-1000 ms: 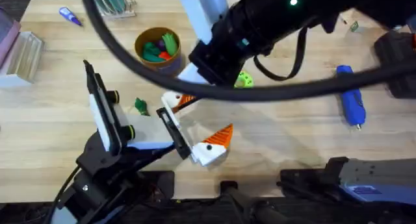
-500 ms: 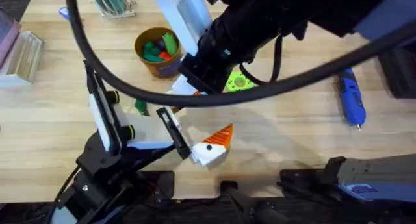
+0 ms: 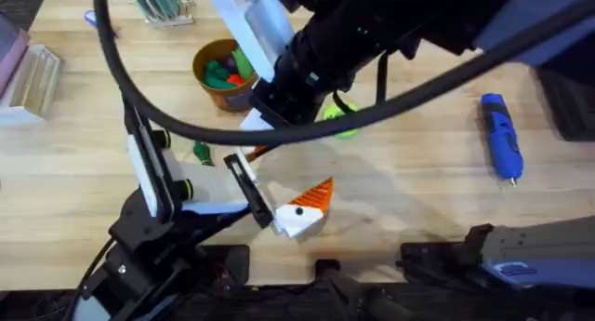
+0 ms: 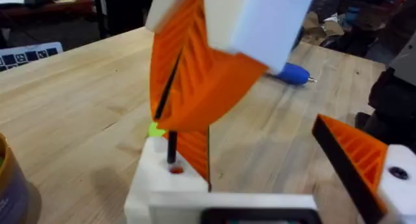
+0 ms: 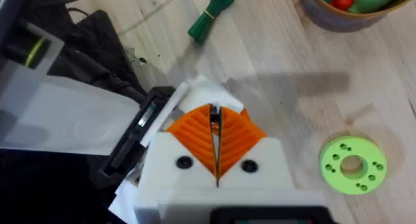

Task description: Pick up the gripper from the table and insert it into the empty holder that is missing its gripper. Then pick up a screw, insert it into the mounting hole, and use the screwdriver to tighten it. Finally, clean up the table by picking up the vegetable and placing it into the bucket.

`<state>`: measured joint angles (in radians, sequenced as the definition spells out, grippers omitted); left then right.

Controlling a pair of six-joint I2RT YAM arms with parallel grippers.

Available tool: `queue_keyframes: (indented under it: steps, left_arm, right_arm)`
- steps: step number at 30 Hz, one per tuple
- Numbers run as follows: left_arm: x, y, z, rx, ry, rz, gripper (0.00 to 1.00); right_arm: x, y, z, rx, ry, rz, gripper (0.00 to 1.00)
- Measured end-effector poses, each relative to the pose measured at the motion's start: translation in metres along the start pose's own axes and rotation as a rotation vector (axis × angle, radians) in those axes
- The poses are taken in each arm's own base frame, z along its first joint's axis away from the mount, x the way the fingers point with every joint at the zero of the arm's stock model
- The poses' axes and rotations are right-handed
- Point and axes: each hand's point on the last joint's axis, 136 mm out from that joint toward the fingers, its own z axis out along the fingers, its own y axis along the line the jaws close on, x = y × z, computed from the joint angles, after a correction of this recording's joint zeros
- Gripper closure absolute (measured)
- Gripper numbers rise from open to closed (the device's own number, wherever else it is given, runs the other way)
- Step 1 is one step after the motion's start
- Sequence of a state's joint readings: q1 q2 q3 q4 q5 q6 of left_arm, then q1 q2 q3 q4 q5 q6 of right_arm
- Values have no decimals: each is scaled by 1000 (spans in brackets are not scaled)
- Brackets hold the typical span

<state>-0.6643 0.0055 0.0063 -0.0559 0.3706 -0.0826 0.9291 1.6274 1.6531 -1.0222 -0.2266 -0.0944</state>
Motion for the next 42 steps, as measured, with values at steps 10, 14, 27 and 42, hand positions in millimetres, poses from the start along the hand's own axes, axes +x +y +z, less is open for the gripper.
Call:
queue_keyframes:
  steps: [10, 14, 27, 42]
  left_arm:
    - [0, 0, 0, 0, 0, 0, 15]
    - [0, 0, 0, 0, 0, 0, 15]
    - [0, 0, 0, 0, 0, 0, 15]
    - [1, 1, 0, -4, 3, -13, 14]
  right_arm:
    - [0, 5, 0, -31, 0, 1, 995]
    - [2, 6, 0, -35, 9, 3, 995]
    - [4, 3, 0, -16, 16, 5, 995]
    - [8, 5, 21, -38, 68, 7, 995]
